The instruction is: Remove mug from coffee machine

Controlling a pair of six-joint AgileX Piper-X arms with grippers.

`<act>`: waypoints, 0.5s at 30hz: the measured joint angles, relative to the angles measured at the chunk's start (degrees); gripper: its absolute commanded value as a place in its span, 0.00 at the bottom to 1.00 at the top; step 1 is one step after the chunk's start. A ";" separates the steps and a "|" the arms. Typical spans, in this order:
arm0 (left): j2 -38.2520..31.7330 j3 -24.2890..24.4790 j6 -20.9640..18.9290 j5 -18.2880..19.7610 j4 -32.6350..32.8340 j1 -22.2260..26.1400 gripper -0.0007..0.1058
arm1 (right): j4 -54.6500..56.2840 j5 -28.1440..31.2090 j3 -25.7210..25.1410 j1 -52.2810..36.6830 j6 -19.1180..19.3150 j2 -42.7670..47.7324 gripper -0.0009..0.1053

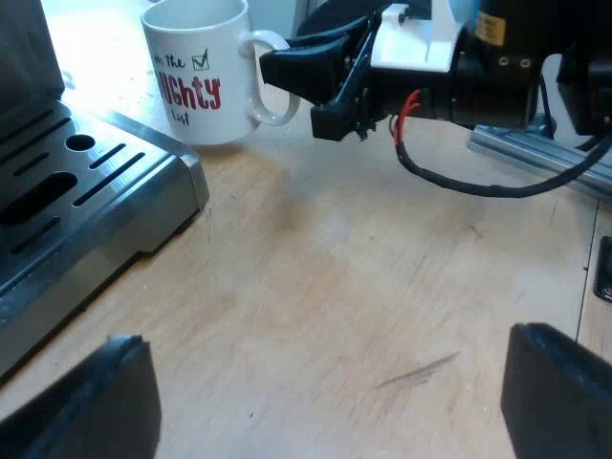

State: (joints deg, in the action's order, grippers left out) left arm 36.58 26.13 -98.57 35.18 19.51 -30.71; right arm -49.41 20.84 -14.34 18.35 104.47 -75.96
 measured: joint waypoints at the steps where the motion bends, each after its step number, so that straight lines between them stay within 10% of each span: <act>1: 0.00 0.00 0.00 0.00 0.00 0.00 0.75 | -1.08 -0.12 0.00 -0.55 -0.01 -1.19 0.01; 15: 0.00 0.00 0.00 0.00 0.00 0.00 0.75 | -4.50 -3.67 -0.11 -1.59 0.12 -5.80 0.01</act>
State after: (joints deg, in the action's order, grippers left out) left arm 36.58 26.13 -98.57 35.18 19.51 -30.71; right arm -53.91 17.17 -14.44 16.77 104.59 -81.75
